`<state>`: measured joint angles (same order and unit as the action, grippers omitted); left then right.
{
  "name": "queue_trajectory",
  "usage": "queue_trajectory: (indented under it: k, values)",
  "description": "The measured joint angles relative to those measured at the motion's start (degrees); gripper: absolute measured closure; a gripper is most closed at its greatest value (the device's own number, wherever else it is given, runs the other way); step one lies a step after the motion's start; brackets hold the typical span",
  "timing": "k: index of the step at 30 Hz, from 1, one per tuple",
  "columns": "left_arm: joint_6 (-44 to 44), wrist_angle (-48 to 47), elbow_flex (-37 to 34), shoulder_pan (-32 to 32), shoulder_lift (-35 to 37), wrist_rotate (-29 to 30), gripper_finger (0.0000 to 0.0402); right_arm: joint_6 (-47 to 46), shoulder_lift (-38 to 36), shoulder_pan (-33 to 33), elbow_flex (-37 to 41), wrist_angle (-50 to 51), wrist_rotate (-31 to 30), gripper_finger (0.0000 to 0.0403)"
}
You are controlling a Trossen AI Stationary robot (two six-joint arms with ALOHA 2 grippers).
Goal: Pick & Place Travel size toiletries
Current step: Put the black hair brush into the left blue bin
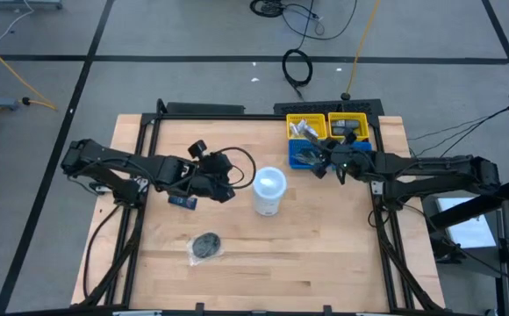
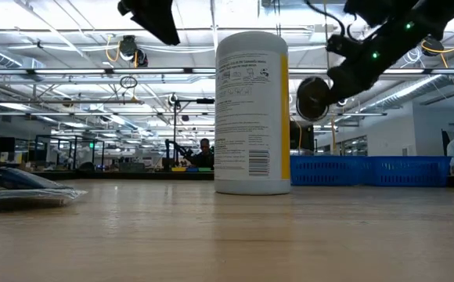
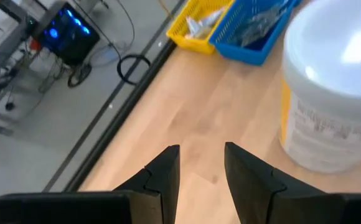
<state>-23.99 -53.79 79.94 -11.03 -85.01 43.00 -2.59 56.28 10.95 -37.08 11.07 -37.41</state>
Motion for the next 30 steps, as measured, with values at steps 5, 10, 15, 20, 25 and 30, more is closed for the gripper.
queue_trajectory:
  k: [5, 10, 15, 20, 25, 30]
  values:
    - [-2.4, -2.9, 0.0, 0.0, 0.0, -4.0, 0.0279, 0.0, 2.4, 1.5, 0.0, 5.3, 0.2, 0.0403]
    - [-3.3, -3.5, 0.0, 0.0, 0.0, -4.5, 0.0279, -0.2, 6.6, 2.8, -1.7, 10.3, 0.1, 0.0403]
    - [-3.3, -3.5, 0.0, 0.0, 0.0, -4.5, 0.0279, -1.3, 12.2, 3.4, -7.4, 19.6, 0.2, 0.0403]
    - [-3.3, -3.6, 0.0, -0.1, 0.0, -5.5, 0.0279, -1.3, 16.9, 3.3, -11.2, 25.2, 1.9, 0.0403]
    - [-3.3, -3.6, 0.0, -0.1, 0.0, -7.9, 0.0279, -1.3, 19.7, 3.3, -11.3, 25.3, 2.3, 0.0403]
    - [-2.7, -3.5, -1.3, -0.2, 0.0, -8.5, 0.0279, -1.3, 21.0, 3.3, -11.2, 25.2, 3.2, 0.0403]
